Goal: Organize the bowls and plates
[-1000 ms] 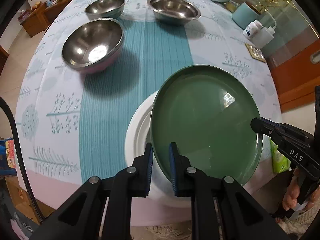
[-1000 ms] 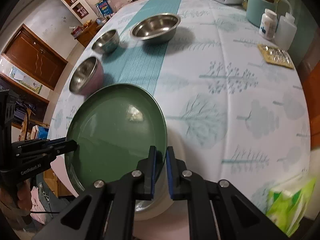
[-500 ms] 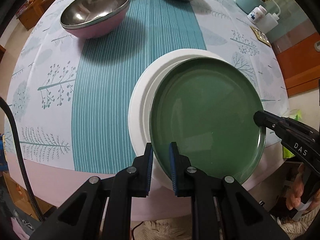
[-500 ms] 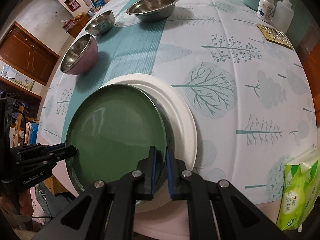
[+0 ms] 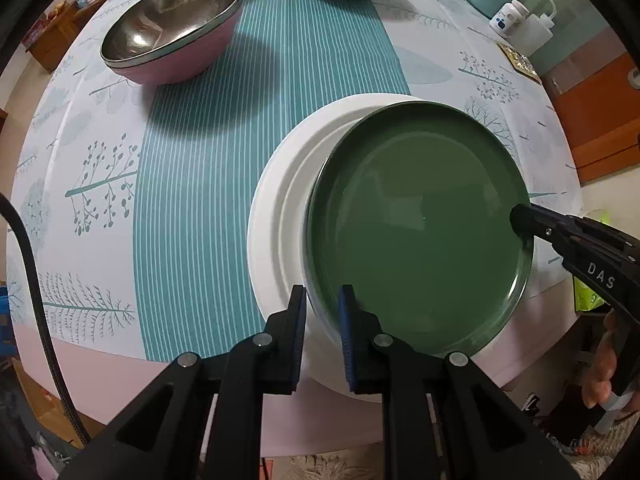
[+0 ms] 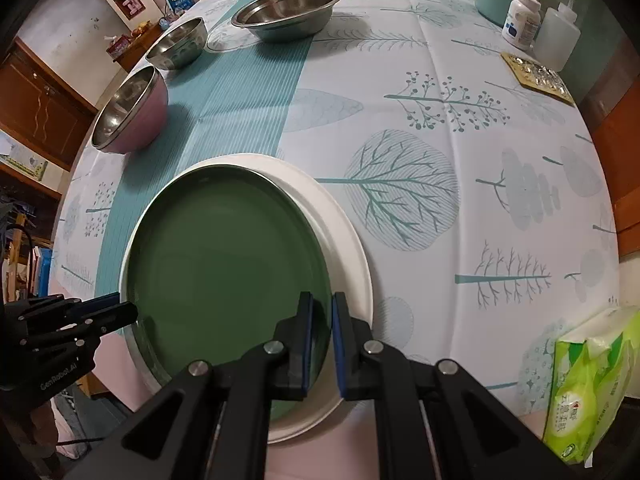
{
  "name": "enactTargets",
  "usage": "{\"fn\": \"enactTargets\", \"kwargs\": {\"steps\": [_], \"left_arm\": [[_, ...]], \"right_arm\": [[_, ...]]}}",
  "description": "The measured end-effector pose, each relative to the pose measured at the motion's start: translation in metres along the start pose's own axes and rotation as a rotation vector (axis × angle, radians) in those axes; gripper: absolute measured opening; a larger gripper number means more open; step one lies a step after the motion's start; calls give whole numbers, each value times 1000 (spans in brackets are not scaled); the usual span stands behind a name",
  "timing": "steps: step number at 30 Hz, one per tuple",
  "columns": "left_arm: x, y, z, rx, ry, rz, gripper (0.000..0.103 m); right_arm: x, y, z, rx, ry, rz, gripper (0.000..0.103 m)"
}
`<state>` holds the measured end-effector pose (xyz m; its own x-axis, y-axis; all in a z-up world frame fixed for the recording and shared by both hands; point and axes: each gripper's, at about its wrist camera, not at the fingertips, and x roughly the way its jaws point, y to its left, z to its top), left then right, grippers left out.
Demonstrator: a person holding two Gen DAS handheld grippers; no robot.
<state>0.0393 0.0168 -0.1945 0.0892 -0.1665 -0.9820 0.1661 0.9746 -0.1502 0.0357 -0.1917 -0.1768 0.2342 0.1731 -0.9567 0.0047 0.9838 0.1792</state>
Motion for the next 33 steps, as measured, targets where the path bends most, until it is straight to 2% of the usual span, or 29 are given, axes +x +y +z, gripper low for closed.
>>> {"fn": "enactTargets", "kwargs": {"steps": [3, 5, 9, 12, 14, 19, 29, 33], "left_arm": [[-4, 1, 0, -1, -14, -1, 15], [-9, 2, -1, 1, -26, -1, 26], [-19, 3, 0, -4, -56, 7, 39], [-24, 3, 0, -11, -73, 12, 55], [-28, 3, 0, -14, -85, 14, 60], [-33, 5, -2, -26, -94, 11, 67], [-46, 8, -9, -23, -129, 9, 67], [-56, 8, -12, -16, -156, 9, 75]], "right_arm": [[0, 3, -1, -27, 0, -14, 11], [0, 8, -2, -51, -2, -33, 12], [1, 18, -4, -108, -10, -85, 17], [2, 24, -6, -142, -15, -118, 19], [2, 25, -6, -147, -16, -125, 21], [-1, 25, -7, -135, -13, -108, 25], [-16, 28, -9, -114, -40, -102, 25], [-25, 28, -11, -96, -53, -88, 25]]}}
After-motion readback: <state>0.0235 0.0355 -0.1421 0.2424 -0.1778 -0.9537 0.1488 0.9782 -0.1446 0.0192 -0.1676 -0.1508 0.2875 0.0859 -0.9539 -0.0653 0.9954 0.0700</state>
